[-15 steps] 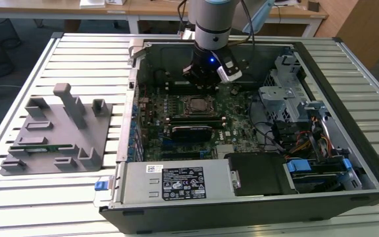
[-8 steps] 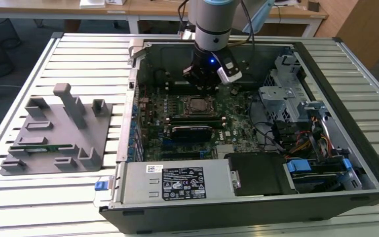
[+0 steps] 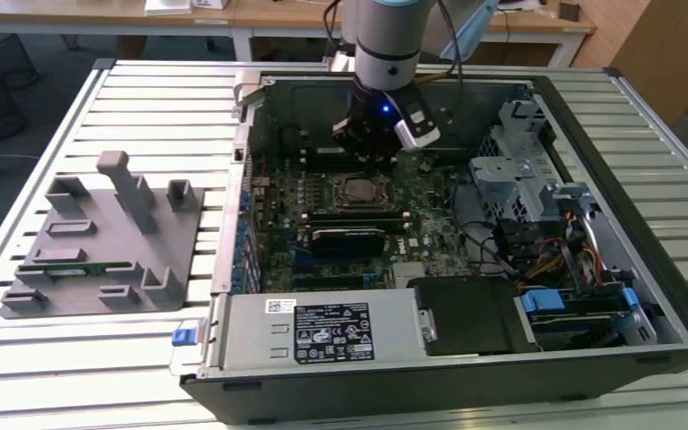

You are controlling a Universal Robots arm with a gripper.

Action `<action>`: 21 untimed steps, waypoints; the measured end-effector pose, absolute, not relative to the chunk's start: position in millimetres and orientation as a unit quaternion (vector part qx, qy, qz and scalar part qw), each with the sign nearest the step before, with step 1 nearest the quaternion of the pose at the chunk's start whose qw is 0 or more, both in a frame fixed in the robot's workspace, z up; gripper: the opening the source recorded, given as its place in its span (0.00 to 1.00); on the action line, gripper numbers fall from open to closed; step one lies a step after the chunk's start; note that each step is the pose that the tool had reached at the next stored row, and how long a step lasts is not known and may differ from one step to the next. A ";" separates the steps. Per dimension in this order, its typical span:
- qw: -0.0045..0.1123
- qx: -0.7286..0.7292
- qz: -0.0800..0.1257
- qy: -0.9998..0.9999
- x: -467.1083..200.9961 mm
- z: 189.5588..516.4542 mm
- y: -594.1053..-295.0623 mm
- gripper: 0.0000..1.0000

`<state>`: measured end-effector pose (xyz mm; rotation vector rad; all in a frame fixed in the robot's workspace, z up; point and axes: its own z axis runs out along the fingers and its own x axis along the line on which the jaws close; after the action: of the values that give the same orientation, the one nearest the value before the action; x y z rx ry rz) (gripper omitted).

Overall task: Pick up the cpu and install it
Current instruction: 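Install the first cpu locking lever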

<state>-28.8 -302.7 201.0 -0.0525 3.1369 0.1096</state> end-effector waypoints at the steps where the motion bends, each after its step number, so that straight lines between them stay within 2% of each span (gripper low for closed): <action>1: 0.001 -0.017 0.035 0.999 -28.7 201.3 -302.7 0.11; 13: 0.000 -0.017 0.011 1.000 -28.0 196.5 -304.2 0.11; 18: 0.000 -0.017 0.012 1.000 -27.7 195.8 -304.2 0.11; 21: 0.000 -0.017 0.021 1.000 -27.6 195.5 -303.9 0.11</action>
<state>-27.6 -303.9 195.5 -0.0526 3.1403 0.0649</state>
